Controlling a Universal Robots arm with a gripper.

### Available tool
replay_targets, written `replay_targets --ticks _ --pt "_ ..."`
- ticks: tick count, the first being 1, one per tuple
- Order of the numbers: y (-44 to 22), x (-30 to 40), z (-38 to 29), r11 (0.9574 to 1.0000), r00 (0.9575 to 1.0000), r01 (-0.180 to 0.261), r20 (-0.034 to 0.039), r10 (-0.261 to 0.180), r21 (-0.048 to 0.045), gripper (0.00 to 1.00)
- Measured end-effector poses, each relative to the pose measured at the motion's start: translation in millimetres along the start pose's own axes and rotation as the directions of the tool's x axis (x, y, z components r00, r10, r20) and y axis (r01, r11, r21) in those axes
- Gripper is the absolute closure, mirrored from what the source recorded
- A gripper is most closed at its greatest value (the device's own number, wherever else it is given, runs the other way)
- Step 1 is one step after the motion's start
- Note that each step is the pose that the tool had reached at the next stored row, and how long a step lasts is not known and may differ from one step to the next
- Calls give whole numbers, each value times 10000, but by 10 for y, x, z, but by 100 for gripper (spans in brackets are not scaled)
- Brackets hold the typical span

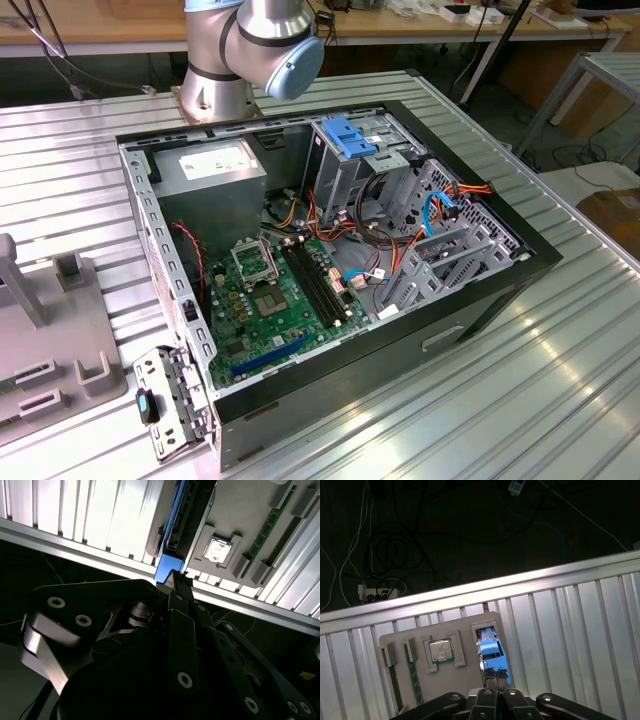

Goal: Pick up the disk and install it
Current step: 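Pick up the disk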

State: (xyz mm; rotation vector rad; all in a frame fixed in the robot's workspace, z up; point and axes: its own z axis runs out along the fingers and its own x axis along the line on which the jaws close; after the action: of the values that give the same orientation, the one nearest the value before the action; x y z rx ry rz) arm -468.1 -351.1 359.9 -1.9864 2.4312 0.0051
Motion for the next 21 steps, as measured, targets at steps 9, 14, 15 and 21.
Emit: replay_targets --ticks 9,14,15,21 --pt "0 0 1 10000 10000 52 1 -52 1 89" --pt "0 -1 0 9940 9940 1093 -1 -1093 -3 89" --pt "0 -1 0 9923 9923 1238 -1 -1238 -4 89" --pt "0 -1 1 9713 9713 2381 -1 -2381 -8 89"
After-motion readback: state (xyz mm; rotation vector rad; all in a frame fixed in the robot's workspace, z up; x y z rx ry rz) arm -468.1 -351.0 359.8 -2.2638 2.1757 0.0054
